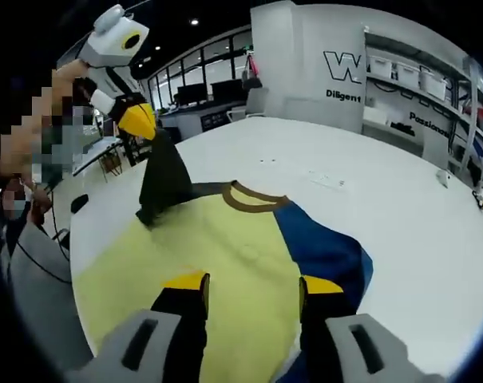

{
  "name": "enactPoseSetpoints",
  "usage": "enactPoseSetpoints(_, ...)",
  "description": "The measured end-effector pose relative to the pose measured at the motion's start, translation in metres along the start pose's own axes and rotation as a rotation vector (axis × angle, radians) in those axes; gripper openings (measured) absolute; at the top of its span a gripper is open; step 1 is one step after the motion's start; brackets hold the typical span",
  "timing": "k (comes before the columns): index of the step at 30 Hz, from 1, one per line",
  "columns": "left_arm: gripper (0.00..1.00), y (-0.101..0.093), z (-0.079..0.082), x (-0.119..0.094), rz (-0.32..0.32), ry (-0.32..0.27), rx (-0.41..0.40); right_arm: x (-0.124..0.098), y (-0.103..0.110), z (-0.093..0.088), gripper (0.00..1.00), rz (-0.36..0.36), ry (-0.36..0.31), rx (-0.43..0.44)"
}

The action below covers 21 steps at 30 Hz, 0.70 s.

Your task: Fold the garment on the visible template until the final outline fits inside the template.

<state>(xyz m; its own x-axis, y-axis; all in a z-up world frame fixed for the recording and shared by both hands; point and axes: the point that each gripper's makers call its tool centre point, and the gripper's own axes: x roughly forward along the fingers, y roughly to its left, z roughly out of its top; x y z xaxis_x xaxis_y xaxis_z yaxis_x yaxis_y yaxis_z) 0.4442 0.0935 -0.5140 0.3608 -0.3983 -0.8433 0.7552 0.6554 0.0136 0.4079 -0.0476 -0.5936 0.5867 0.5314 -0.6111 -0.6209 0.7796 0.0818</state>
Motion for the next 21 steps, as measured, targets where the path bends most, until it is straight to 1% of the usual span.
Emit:
enactPoseSetpoints(1,0.04,-0.004,0.004,0.006,-0.004,0.001,0.021,0.000,0.002,-0.001,0.43,0.004,0.001,0.001)
enactPoseSetpoints(2,0.04,-0.005,0.005,0.009,-0.005,-0.001,0.016,0.000,0.004,-0.001,0.43,0.007,0.001,0.000)
enactPoseSetpoints(4,0.04,-0.015,0.010,0.021,-0.034,0.003,0.009,0.001,0.007,-0.002,0.43,0.014,0.002,-0.003)
enactPoseSetpoints(6,0.04,-0.018,0.011,0.029,-0.042,0.007,0.009,0.002,0.010,-0.004,0.43,0.023,0.000,0.005)
enactPoseSetpoints(7,0.04,-0.021,0.009,0.040,-0.047,0.027,-0.002,0.003,0.011,-0.005,0.43,0.022,-0.003,0.011)
enactPoseSetpoints(8,0.04,-0.022,0.008,0.045,-0.050,0.035,-0.005,0.003,0.012,-0.006,0.43,0.022,-0.003,0.015)
enactPoseSetpoints(10,0.05,-0.024,0.009,0.056,-0.056,0.033,-0.001,0.005,0.013,-0.009,0.43,0.025,-0.005,0.031)
enactPoseSetpoints(11,0.05,-0.026,0.009,0.062,-0.064,0.037,-0.012,0.006,0.013,-0.011,0.43,0.020,-0.003,0.036)
enactPoseSetpoints(14,0.05,-0.029,0.012,0.073,-0.078,0.034,-0.017,0.010,0.015,-0.015,0.43,0.021,-0.002,0.050)
enactPoseSetpoints(15,0.05,-0.032,0.016,0.077,-0.087,0.022,-0.010,0.012,0.016,-0.017,0.43,0.024,-0.002,0.060)
enactPoseSetpoints(16,0.05,-0.034,0.021,0.082,-0.094,-0.003,-0.003,0.013,0.017,-0.018,0.44,0.026,-0.001,0.067)
enactPoseSetpoints(17,0.05,-0.033,0.032,0.086,-0.082,-0.067,-0.014,0.015,0.017,-0.020,0.44,0.025,0.003,0.071)
enactPoseSetpoints(18,0.04,-0.033,0.038,0.087,-0.077,-0.102,-0.024,0.017,0.018,-0.022,0.44,0.022,0.008,0.075)
enactPoseSetpoints(20,0.04,-0.038,0.042,0.087,-0.092,-0.106,-0.043,0.019,0.018,-0.025,0.44,0.024,0.012,0.092)
enactPoseSetpoints(21,0.04,-0.040,0.042,0.087,-0.094,-0.105,-0.039,0.019,0.018,-0.025,0.45,0.022,0.014,0.094)
